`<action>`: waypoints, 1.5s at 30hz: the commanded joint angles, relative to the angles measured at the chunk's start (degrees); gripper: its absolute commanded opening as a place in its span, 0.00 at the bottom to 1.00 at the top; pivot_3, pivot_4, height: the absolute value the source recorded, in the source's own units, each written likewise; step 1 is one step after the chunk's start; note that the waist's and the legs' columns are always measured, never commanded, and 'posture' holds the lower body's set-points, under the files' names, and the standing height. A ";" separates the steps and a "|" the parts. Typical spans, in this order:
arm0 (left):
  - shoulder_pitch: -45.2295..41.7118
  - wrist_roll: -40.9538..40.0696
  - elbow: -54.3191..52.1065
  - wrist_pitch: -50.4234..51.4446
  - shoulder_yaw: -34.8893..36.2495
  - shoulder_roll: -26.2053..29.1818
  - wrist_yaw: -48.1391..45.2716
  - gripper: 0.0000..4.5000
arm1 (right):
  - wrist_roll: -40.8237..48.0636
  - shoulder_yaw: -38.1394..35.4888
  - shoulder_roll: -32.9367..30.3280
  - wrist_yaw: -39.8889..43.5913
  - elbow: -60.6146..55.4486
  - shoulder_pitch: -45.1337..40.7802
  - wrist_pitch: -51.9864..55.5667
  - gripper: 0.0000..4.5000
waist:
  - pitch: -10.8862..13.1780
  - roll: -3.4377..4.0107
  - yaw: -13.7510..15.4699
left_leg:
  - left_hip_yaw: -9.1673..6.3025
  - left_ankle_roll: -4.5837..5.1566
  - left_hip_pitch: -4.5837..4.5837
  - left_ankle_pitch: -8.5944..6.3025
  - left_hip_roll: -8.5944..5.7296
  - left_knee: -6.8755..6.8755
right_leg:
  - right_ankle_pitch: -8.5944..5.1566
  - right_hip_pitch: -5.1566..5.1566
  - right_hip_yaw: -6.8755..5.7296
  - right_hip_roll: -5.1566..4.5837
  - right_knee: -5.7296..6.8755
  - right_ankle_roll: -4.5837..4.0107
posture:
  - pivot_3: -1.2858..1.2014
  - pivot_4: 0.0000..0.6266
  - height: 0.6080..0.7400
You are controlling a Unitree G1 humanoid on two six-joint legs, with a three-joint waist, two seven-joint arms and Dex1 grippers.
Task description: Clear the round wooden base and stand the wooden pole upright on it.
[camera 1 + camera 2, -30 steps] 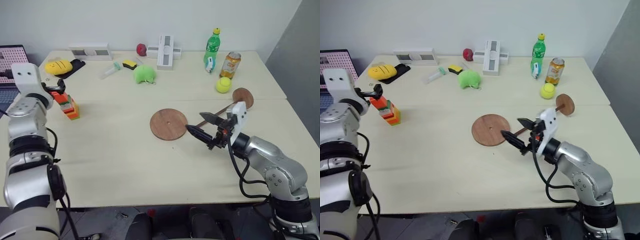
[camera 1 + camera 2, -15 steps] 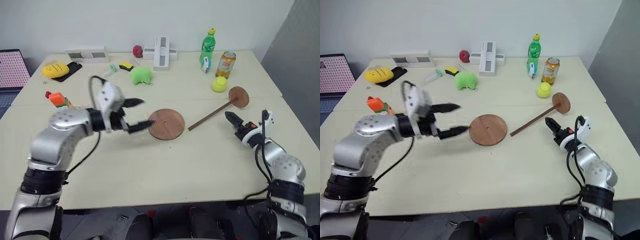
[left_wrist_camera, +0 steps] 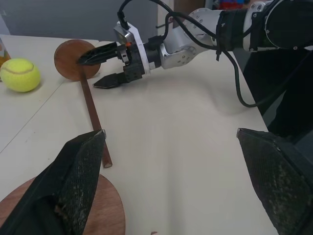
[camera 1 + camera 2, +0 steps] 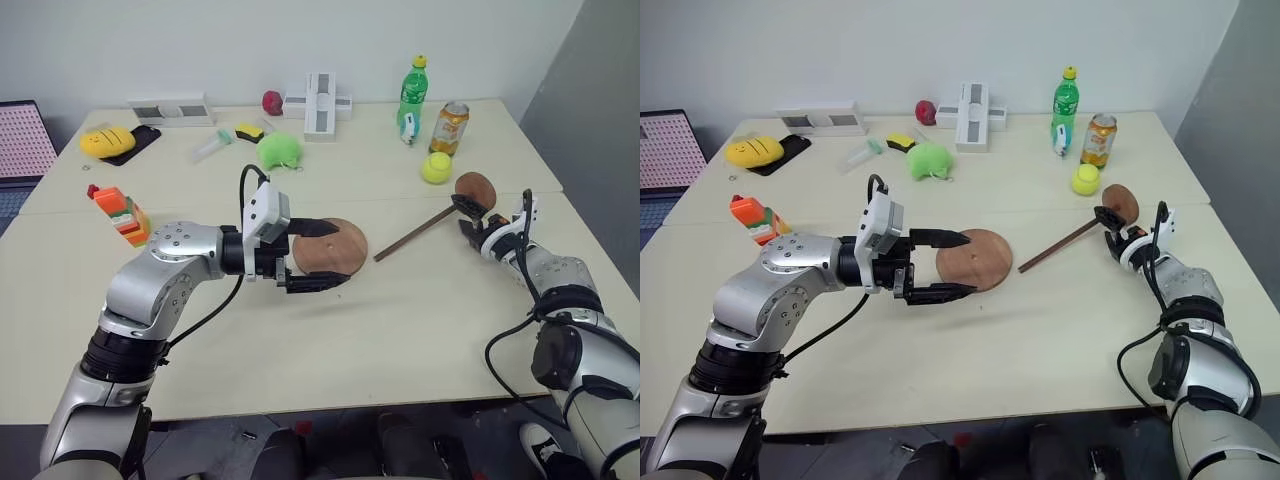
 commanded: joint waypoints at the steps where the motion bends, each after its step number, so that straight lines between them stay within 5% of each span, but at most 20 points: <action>1: -0.09 0.08 -1.65 -0.61 1.19 0.15 -0.29 1.00 | -2.85 0.23 0.51 1.78 4.01 -2.88 -2.66 1.00 | 0.00 0.00 -0.24 | 0.00 -0.01 0.01 0.00 0.00 0.00 | 0.00 0.00 0.00 0.00 0.02 0.00 | 0.52 0.24 1.00; 13: 1.61 0.37 -3.47 -0.74 1.53 -0.07 1.34 1.00 | -6.29 -1.89 3.16 1.36 9.42 -6.95 -6.46 1.00 | 0.00 0.00 -0.39 | -0.01 -0.08 0.01 0.05 0.03 0.00 | 0.00 0.01 0.00 0.01 0.03 0.00 | 0.52 0.24 1.00; 18: 1.51 0.57 -3.33 -0.88 1.31 -0.16 1.66 1.00 | -7.32 -2.42 3.47 1.36 9.82 -7.40 -6.88 0.80 | 0.00 0.00 -0.37 | -0.02 -0.08 0.01 0.05 0.03 -0.01 | 0.00 0.01 -0.01 0.01 0.02 0.00 | 0.52 0.24 1.00; 29: 1.91 1.12 -3.53 -1.56 1.17 -0.50 1.24 1.00 | -8.68 -2.83 3.88 1.55 10.01 -7.28 -7.35 0.17 | -0.01 -0.01 -0.25 | -0.08 -0.07 0.03 0.04 0.01 0.00 | 0.00 0.11 -0.05 0.00 -0.06 0.00 | 0.52 0.24 1.00; 34: 1.81 1.32 -3.03 -2.08 1.34 -0.35 0.82 1.00 | -9.46 -2.86 2.67 2.94 9.11 -7.76 -7.20 0.09 | -0.01 -0.01 -0.02 | -0.09 -0.08 0.05 0.04 -0.01 0.00 | 0.00 0.12 -0.06 -0.02 -0.07 0.00 | 0.52 0.24 1.00; 38: 3.72 -0.22 -4.02 -1.52 4.94 0.97 1.99 1.00 | -9.53 -0.30 1.60 8.00 2.72 -11.51 -3.40 0.08 | 0.01 0.01 0.05 | -0.07 -0.07 0.03 0.04 -0.05 0.00 | 0.00 0.12 -0.05 -0.06 -0.12 0.00 | 0.52 0.24 1.00; 45: 19.82 1.14 -11.49 -5.07 16.87 0.33 11.68 1.00 | -3.47 8.25 11.88 0.52 -41.17 -8.08 9.25 0.07 | 0.10 0.18 -0.69 | -0.18 -0.18 -0.16 0.10 0.15 -0.08 | -0.01 -0.21 -0.11 -0.02 0.04 -0.01 | 0.52 0.24 1.00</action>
